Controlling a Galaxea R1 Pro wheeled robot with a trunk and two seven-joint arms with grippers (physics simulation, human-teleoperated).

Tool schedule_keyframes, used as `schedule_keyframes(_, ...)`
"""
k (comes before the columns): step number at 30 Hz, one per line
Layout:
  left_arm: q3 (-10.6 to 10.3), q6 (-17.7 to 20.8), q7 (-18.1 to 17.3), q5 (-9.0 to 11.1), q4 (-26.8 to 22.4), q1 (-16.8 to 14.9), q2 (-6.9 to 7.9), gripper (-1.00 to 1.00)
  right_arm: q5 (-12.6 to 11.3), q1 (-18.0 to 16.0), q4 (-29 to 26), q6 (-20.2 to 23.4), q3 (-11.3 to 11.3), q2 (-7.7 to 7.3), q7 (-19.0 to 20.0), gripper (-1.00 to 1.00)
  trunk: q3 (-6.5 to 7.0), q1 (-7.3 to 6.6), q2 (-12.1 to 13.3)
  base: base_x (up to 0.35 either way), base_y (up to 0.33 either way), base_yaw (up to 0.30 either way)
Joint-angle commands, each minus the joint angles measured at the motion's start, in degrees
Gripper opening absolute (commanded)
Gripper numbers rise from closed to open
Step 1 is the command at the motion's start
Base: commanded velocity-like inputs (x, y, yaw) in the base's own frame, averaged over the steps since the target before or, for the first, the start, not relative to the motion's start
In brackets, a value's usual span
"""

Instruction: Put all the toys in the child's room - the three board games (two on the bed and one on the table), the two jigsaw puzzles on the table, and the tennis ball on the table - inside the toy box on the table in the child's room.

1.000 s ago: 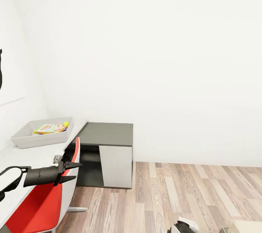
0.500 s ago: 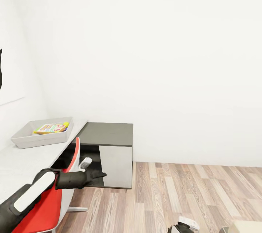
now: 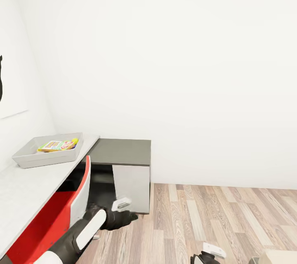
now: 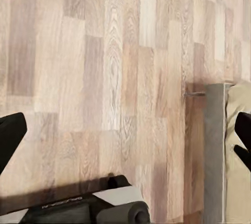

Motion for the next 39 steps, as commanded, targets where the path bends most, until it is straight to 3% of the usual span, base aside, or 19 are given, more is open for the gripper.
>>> schedule_keyframes(1,-0.31,-2.12,1.48,-1.57,2.64,-0.05,-1.33,1.00,0.16,0.01,-0.12,0.41,0.20,0.00,-0.30,1.00,-0.02,0.02,-0.05,0.000,0.000,0.000)
schedule_keyframes(2,-0.40,-5.66,2.28,-5.47,7.10,-0.03,-3.37,1.00,0.41,0.01,-0.12,0.38,0.20,0.00,-0.30,1.00,-0.02,0.02,-0.05,0.000,0.000,0.000)
schedule_keyframes(5,-0.37,-14.56,2.89,-14.67,19.86,-0.04,-7.38,1.00,0.60,0.01,-0.12,0.33,0.20,-0.06,-0.30,1.00,-0.02,0.02,-0.05,0.000,0.000,0.000)
schedule_keyframes(7,-0.41,-20.57,3.02,-19.15,28.31,-0.01,-9.16,1.00,0.75,0.01,-0.06,0.32,0.22,-0.02,-0.30,1.00,-0.02,0.02,-0.05,0.000,0.000,0.000)
schedule_keyframes(10,-0.89,-28.24,3.14,-22.51,37.73,0.29,-10.12,1.00,1.59,0.01,0.76,0.31,0.22,0.03,-0.30,1.00,-0.02,0.02,-0.05,0.000,0.000,0.000)
schedule_keyframes(13,-1.53,-35.41,3.15,-24.73,45.31,2.13,-9.72,1.00,2.26,0.01,2.24,0.31,0.21,0.07,-0.30,1.00,-0.02,0.02,-0.05,0.000,0.000,0.000)
schedule_keyframes(15,-1.72,-40.23,3.14,-25.55,47.97,4.50,-8.55,1.00,2.38,0.01,3.32,0.31,0.19,0.08,-0.30,1.00,-0.02,0.02,-0.05,0.000,0.000,0.000)
schedule_keyframes(17,-1.80,-45.65,3.13,-26.08,49.68,9.79,-5.52,1.00,2.28,0.54,4.47,0.31,0.13,0.13,-0.35,1.00,-0.02,0.02,-0.05,0.000,0.000,0.000)
schedule_keyframes(24,-1.75,-51.84,3.11,-25.79,50.05,16.32,-0.14,1.00,2.41,5.67,4.70,0.31,0.05,0.01,-0.39,1.00,-0.19,0.02,-0.05,0.000,0.000,0.000)
schedule_keyframes(28,-1.73,-52.38,3.11,-25.71,50.07,18.24,0.68,1.00,2.40,6.89,5.07,0.31,0.06,0.00,-0.36,1.00,-0.52,0.02,-0.05,0.000,0.000,0.000)
schedule_keyframes(39,-1.64,-52.28,3.11,-25.61,50.08,19.75,0.42,1.00,2.52,7.36,7.36,0.25,0.11,0.08,-0.30,1.00,-1.55,0.02,-0.05,0.000,0.000,0.000)
